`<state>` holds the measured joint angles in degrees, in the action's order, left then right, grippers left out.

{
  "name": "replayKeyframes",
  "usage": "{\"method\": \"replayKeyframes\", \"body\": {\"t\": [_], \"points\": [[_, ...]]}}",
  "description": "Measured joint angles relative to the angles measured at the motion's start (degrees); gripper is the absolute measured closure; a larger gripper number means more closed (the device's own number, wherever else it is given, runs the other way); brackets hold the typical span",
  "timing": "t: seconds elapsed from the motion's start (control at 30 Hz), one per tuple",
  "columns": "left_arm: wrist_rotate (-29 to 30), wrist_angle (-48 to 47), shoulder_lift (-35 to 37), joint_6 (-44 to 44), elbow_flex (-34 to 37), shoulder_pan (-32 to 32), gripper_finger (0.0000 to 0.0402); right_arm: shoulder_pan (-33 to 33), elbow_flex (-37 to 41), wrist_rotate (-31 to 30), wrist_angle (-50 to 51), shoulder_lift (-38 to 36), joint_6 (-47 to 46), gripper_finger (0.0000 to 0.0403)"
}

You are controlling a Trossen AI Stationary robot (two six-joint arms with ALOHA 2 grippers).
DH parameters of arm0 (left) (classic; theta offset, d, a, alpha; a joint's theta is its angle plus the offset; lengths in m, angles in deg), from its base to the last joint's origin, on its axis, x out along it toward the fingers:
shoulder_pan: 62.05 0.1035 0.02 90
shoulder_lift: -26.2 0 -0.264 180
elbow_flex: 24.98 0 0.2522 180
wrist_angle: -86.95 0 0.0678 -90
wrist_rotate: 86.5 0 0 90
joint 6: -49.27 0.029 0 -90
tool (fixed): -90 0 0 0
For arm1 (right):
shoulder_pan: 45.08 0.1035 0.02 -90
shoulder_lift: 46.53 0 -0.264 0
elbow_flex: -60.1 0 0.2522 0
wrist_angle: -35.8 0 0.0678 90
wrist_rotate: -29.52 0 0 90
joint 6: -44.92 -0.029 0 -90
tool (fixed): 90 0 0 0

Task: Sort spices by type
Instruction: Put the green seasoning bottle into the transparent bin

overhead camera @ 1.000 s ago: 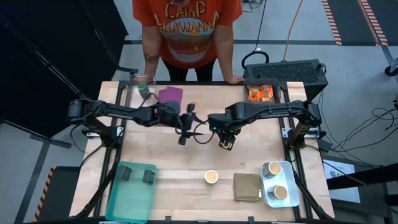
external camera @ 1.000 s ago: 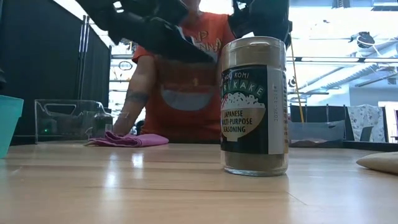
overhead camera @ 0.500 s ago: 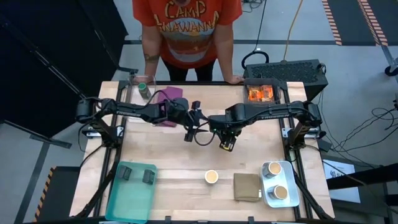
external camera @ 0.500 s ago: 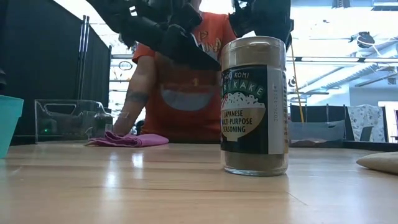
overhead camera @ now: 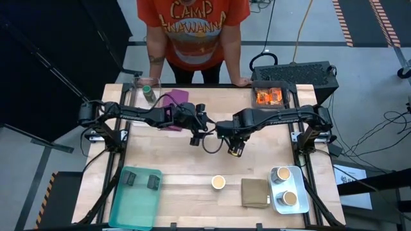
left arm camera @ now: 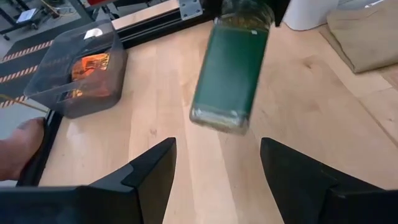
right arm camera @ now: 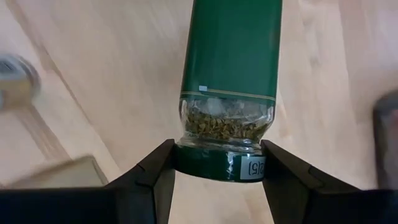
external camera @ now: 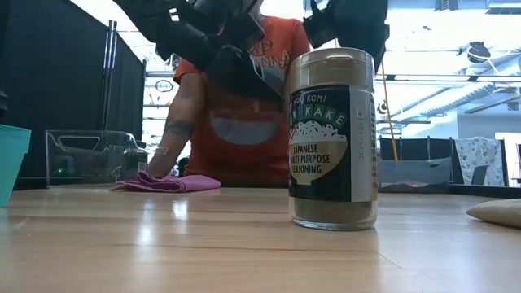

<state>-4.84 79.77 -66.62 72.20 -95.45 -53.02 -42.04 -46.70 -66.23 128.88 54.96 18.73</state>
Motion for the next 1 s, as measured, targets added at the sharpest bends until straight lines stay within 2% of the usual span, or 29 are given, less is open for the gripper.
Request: {"method": "replayKeyframes", "body": {"t": [0.13,0.4,0.8,0.9,1.0], "points": [[-2.31,-0.09,0.0,-0.05,0.0,-0.73,0.0162,1.13,0.0,-0.3,2.08,0.0,-0.68,0.0229],[-3.0,-2.4,0.02,0.37,0.01,-2.23,0.0162,3.09,0.0,0.16,5.61,-1.55,-0.66,0.0229],[-9.09,-3.27,0.04,1.47,0.02,-2.81,0.016,5.59,0.0,-1.19,5.33,-5.86,-4.26,0.0229],[-12.42,-3.08,0.04,1.47,0.02,-2.81,0.0141,6.15,0.0,-1.72,3.42,-5.72,-4.35,0.0229],[-12.67,-3.06,0.04,1.47,0.02,-2.83,0.0101,6.13,0.0,-1.73,2.1,-5.6,-4.5,0.0229]]}}
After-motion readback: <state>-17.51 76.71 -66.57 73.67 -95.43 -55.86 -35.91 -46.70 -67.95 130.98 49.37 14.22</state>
